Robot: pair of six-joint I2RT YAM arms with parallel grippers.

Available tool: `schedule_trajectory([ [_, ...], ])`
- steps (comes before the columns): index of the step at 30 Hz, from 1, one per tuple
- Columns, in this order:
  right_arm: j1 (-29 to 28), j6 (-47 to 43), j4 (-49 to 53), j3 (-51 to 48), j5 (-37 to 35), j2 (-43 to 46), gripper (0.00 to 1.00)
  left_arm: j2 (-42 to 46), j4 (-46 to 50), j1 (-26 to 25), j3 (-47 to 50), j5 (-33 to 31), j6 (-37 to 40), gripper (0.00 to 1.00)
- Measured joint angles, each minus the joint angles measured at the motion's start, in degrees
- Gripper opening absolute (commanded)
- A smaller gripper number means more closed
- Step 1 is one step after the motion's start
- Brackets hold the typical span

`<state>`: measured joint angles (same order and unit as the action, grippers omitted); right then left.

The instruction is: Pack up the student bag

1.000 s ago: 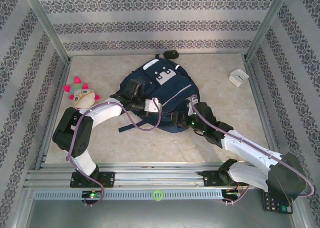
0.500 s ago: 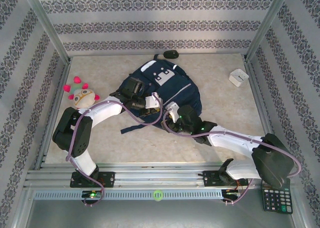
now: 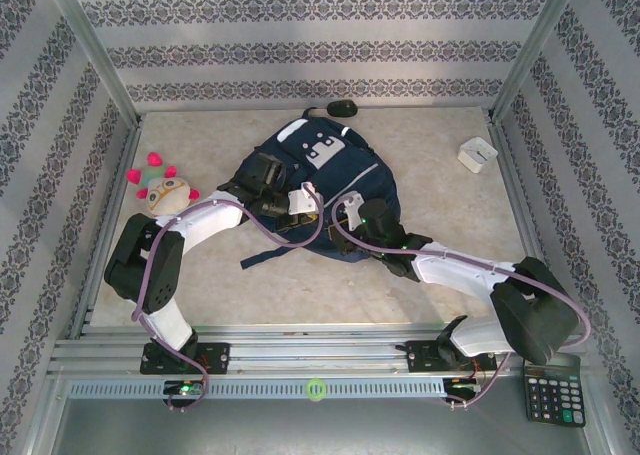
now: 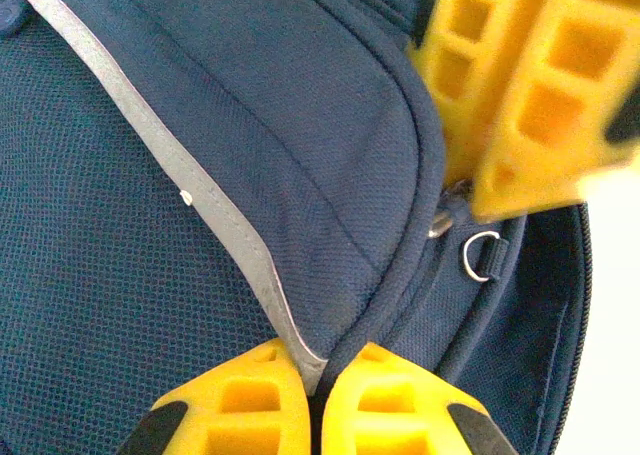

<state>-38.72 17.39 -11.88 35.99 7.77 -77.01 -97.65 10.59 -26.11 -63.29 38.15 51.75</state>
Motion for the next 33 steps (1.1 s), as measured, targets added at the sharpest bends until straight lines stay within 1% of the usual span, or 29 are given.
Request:
schedule_trajectory([
  [1, 0.52, 0.81, 0.15, -0.02, 1.14, 0.9, 0.0, 0.0, -0.04, 0.0, -0.02, 0.0, 0.0, 0.0],
  [8, 4.5, 2.47, 1.64, -0.94, 4.15, 6.1, 0.0, 0.22, 0.35, 0.37, -0.39, 0.46, 0.04, 0.0],
  [16, 7.69, 1.38, 8.66, -0.94, 2.84, 7.28, 0.0, 0.98, 2.84, 1.84, -0.39, 0.5, 0.46, 0.0],
  [17, 7.72, 0.59, 9.16, -0.94, 3.15, 7.3, 0.03, 1.18, 3.02, 1.88, -0.39, 0.5, 0.46, 0.0],
  [19, 7.67, -0.13, 9.64, -0.9, 4.35, 7.3, 0.21, 1.29, 3.15, 1.88, -0.42, 0.52, 0.44, 0.0],
  [20, 7.3, -0.42, 9.88, -0.74, 4.9, 7.3, 0.27, 1.29, 3.19, 1.9, -0.5, 0.66, 0.42, 0.0],
  [23, 5.01, -0.42, 10.54, 1.05, 5.66, 6.82, 0.42, 1.29, 3.45, 1.92, -0.79, 0.9, -0.33, 0.0],
  [25, 2.93, 1.11, 10.62, 3.21, 5.57, 5.9, 0.47, 1.29, 3.82, 1.97, -1.33, 1.31, -1.95, 0.0],
  [27, 1.18, 4.46, 10.36, 5.42, 5.07, 4.68, 0.49, 1.29, 4.02, 2.1, -1.95, 1.97, -4.63, 0.0],
  [30, -0.22, 13.49, 10.23, 7.98, 3.56, 2.32, 0.52, 1.29, 4.04, 2.14, -2.58, 2.67, -9.55, 0.0],
  [32, -0.94, 19.12, 10.45, 9.18, 2.03, 0.33, 0.58, 1.29, 4.02, 2.14, -2.62, 3.04, -12.79, 0.0],
  [33, -1.29, 21.07, 10.51, 9.73, 1.42, -0.68, 0.59, 1.29, 4.07, 2.12, -2.62, 3.08, -13.84, 0.0],
])
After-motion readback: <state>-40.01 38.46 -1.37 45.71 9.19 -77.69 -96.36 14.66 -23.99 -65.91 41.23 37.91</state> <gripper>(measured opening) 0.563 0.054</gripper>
